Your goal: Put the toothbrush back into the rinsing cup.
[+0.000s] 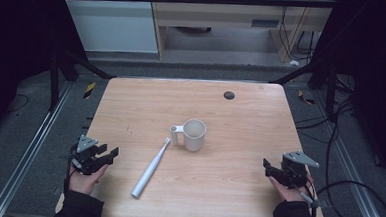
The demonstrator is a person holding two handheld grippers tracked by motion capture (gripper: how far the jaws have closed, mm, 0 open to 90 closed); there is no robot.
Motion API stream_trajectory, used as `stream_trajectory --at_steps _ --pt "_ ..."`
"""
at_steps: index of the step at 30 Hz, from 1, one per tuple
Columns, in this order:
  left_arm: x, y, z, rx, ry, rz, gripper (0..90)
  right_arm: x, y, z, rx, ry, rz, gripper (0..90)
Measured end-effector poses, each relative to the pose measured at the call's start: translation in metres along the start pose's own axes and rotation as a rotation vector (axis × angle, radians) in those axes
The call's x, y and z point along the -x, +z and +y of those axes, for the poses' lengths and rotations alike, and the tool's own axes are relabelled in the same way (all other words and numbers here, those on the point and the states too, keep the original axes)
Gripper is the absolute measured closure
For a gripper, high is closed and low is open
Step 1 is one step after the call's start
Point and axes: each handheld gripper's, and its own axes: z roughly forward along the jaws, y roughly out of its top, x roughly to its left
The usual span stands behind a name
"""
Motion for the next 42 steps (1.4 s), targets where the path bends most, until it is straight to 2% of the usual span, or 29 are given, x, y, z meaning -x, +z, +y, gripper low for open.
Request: stream_trajectory --at_steps 4,10,32,42 --pt "0.006 -0.001 0.002 -0.014 0.004 -0.037 54.7 -0.002 0.000 0.000 -0.009 -0.007 0.009 28.7" --pt "0.014 0.001 0.006 -0.050 0.039 -0.064 54.5 -0.003 -0.001 0.001 -0.006 -0.013 0.007 29.0" --pt "0.049 0.003 0.032 -0.086 0.139 -0.122 50.7 -0.005 0.002 0.003 -0.012 -0.029 -0.006 28.0" --pt "0.066 0.009 0.043 -0.141 0.187 -0.152 52.2 -0.005 0.003 0.003 -0.013 -0.035 -0.006 27.6"
